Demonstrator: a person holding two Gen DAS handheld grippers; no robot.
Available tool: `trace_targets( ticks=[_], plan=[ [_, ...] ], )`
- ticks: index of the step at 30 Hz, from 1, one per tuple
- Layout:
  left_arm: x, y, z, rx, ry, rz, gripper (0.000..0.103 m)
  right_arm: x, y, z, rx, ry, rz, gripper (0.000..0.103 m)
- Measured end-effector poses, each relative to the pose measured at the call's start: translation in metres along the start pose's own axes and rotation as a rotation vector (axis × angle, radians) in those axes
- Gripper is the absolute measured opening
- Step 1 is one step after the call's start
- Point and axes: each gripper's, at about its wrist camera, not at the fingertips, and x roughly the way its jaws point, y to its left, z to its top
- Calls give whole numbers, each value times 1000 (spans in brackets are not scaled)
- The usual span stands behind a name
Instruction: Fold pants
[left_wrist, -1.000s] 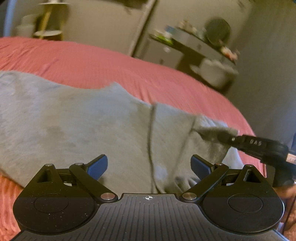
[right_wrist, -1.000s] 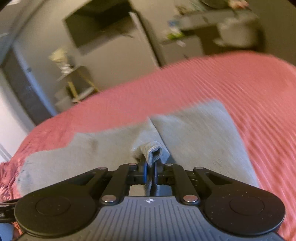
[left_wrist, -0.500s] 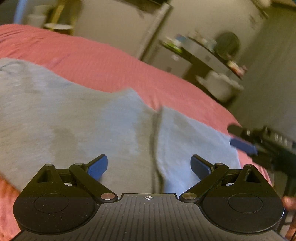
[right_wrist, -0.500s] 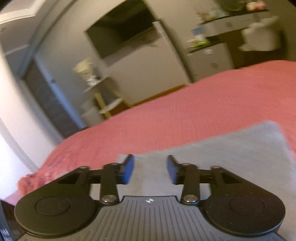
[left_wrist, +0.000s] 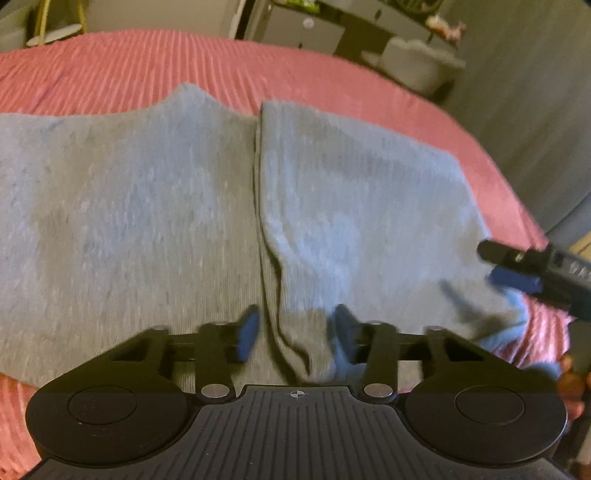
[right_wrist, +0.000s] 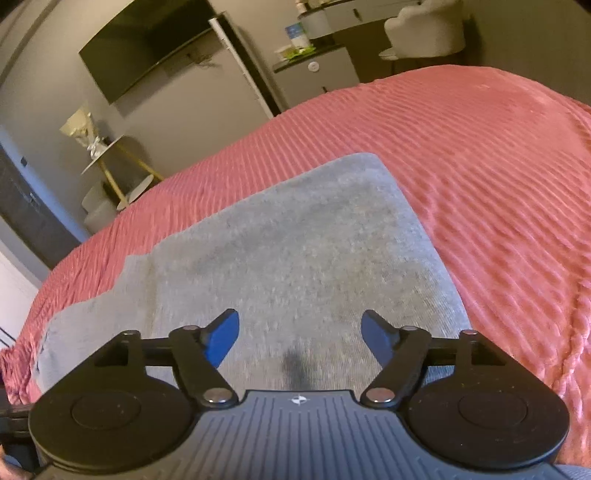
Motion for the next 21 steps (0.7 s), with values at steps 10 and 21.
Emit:
trace_targets(
  ticks=[10,21],
  plan=[
    [-15,-7,-4,36,-29,52,13,-19,-3,-4,50,22,78,87],
    [-15,25,5,-159,-20,-14,39,-33,-45,-18,329,101,162,87]
  ],
)
